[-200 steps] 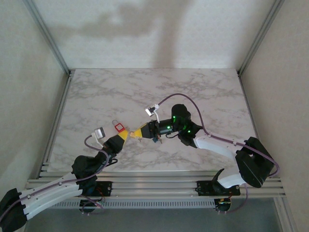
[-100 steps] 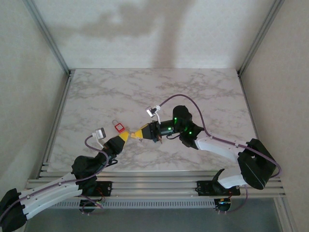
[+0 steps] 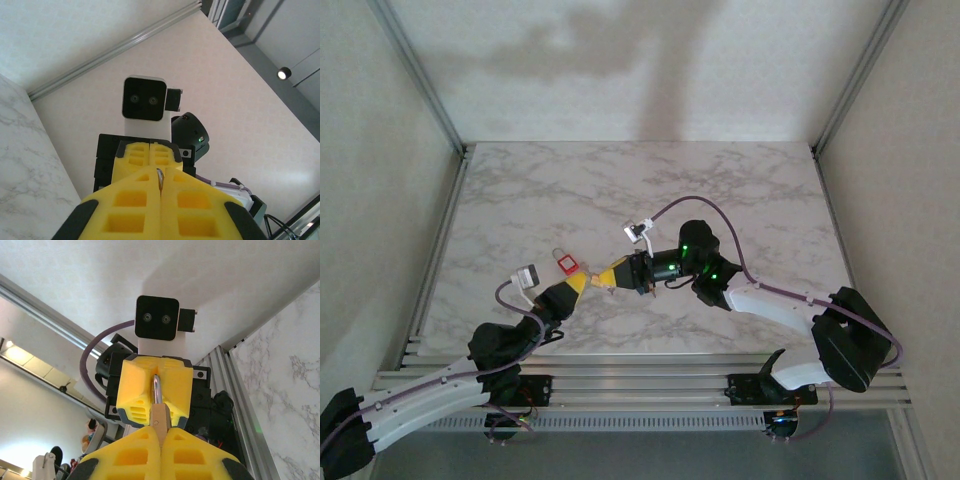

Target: Lock with the key

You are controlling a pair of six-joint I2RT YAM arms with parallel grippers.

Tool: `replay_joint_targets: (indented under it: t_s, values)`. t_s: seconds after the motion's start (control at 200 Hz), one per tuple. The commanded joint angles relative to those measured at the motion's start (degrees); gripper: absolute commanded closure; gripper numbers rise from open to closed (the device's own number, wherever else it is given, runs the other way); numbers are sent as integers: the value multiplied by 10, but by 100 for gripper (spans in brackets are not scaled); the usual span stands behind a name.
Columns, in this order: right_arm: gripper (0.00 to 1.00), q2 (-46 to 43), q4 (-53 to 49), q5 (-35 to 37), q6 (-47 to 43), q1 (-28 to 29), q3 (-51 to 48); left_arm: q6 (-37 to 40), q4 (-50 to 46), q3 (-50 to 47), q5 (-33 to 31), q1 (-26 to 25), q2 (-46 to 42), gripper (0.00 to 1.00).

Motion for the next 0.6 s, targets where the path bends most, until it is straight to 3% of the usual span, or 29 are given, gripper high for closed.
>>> replay_joint_targets:
  t_s: [0.0,0.596]
  values:
    - [100,6,39,116,10,10,8,0,4,-63,143,-39,15,100]
    - [100,1,85,83,75,13,24,40,-31,-85,153,-47,-26,100]
